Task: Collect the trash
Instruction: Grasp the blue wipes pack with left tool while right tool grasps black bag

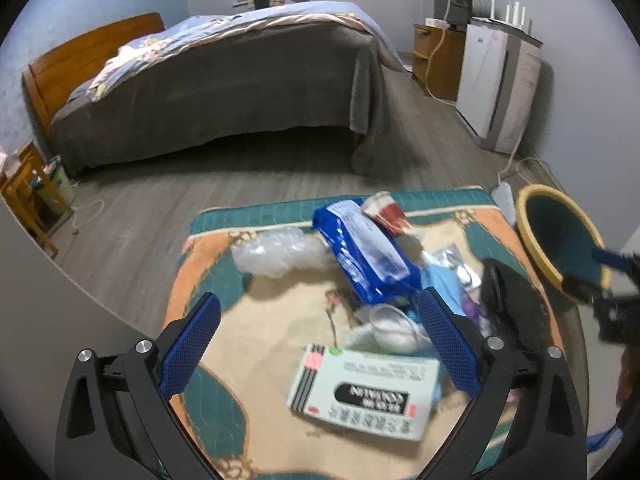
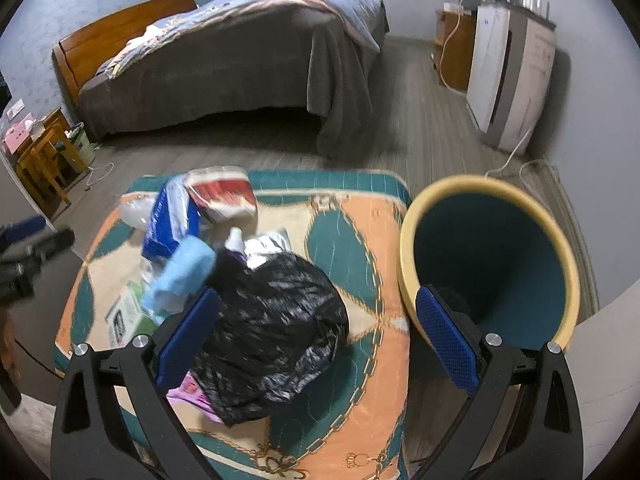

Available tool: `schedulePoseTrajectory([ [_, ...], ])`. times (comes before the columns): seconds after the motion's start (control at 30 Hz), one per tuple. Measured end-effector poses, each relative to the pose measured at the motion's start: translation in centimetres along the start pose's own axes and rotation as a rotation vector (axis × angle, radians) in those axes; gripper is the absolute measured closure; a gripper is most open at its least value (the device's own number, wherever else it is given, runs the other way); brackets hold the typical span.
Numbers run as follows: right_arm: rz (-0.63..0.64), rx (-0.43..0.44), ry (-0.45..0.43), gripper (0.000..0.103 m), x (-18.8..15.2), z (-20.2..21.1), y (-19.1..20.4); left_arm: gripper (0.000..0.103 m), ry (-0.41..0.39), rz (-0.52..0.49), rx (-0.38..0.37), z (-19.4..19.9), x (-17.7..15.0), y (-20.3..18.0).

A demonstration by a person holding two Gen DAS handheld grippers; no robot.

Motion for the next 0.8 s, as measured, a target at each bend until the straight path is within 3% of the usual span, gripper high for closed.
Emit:
schedulePoseTrajectory([
  [0.23, -0.033, 0.006, 0.053, 0.008, -2.1, -3.4, -1.2, 0.007, 0.027, -0.031, 0.003, -4.1, -0.1, -0.3],
  [0.47, -0.08, 0.05, 0.126, 0.024, -3.8, -6.6, -1.7, 0.01, 0.074, -0.016, -0.055, -8.5, 0.3, -1.4],
  [0.57, -0.092, 0.071, 0.162, 0.03, -4.7, -7.7, -1.5, 0.022, 0.137, -0.008, -0.082, -10.8, -0.6, -1.7],
  [0.63, -0.102, 0.098, 0.178, 0.035, -5.0, -8.1, -1.2, 0.04, 0.18, 0.016, -0.104, -12.0, -1.4, -1.6],
  [0.77, -0.124, 0.15, 0.189, 0.054, -5.1, -8.2, -0.6, 0.065, 0.224, 0.093, -0.198, -13.1, -2.2, -2.2],
  [0.8, -0.134, 0.164, 0.191, 0.064, -5.1, -8.1, -0.5, 0.072, 0.223, 0.093, -0.205, -13.0, -2.2, -2.4],
])
Point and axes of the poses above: each gripper's, at about its wrist camera, not at the fingertips, and z roughly against the way its jaws point, y to its left, x to its top, the point moved 8 cm from there along -z, roughly the way its jaws point, and after that the axes turned 9 degrees about -y, right-handed, at the moved point
